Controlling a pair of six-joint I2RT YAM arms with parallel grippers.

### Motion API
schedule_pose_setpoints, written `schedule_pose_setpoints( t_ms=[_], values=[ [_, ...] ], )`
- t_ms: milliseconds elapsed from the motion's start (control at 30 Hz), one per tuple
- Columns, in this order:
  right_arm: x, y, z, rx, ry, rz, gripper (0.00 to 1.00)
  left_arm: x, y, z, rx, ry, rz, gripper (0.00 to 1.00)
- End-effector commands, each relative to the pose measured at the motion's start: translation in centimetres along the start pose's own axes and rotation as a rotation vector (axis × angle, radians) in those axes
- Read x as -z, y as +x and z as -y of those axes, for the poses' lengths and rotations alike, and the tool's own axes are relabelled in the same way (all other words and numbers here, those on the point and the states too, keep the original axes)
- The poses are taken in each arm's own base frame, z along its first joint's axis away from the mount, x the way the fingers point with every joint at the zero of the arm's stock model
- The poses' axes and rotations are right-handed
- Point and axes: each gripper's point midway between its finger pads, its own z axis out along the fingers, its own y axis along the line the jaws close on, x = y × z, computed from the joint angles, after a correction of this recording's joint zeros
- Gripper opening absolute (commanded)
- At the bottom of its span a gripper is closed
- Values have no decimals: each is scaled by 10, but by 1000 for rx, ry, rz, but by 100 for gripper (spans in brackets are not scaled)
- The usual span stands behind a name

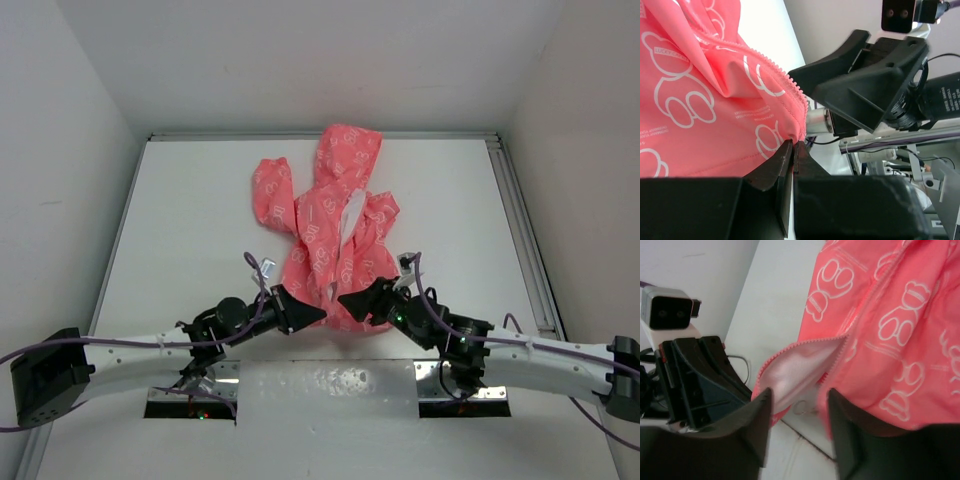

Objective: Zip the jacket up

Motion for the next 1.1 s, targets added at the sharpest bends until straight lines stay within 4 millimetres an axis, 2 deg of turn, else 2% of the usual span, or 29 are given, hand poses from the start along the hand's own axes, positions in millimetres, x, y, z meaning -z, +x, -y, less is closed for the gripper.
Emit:
schedule_pose_setpoints(
  t_ms=[0, 67, 167, 267, 333, 367, 400, 433, 500, 533, 600, 667, 733, 900, 1033, 1067],
  values=[
    [11, 14, -11, 2, -16, -133, 57, 2, 0, 19, 11, 80, -10, 0],
    [16, 18, -16, 17, -28, -181, 63, 4, 3, 13, 15, 69, -18, 0],
    [23, 20, -14, 57, -15, -218, 65, 5, 3, 7, -10, 46, -18, 0],
    [30, 26, -3, 108, 8, -256, 48, 8, 3, -11, -73, -10, -6, 0],
    [30, 31, -9, 128, -41, -277, 22, 9, 4, -12, -101, 0, -16, 0],
    [32, 36, -22, 127, -104, -311, 14, 8, 5, -9, -117, 13, -28, 0],
    [29, 34, -34, 128, -147, -304, 13, 8, 7, -12, -144, 9, -39, 0],
    [29, 35, -41, 136, -179, -320, 18, 8, 10, -11, -161, 19, -57, 0],
    [23, 31, -52, 127, -200, -302, 40, 5, 11, -9, -203, 18, -76, 0],
    [19, 30, -52, 116, -186, -292, 50, 6, 15, -7, -220, 29, -100, 0],
    [12, 24, -50, 119, -138, -276, 63, 6, 15, -8, -258, 29, -109, 0],
    [6, 30, -47, 129, -107, -296, 64, 6, 15, -10, -291, 23, -112, 0],
    [2, 29, -54, 121, -126, -289, 65, 5, 16, -7, -321, 27, -131, 0],
    [-7, 37, -51, 113, -77, -322, 60, 5, 14, 2, -374, 67, -135, 0],
    [-11, 42, -49, 99, -63, -335, 54, 5, 15, 9, -406, 102, -146, 0],
    [-12, 42, -49, 90, -73, -323, 49, 4, 16, 8, -410, 101, -153, 0]
  ],
)
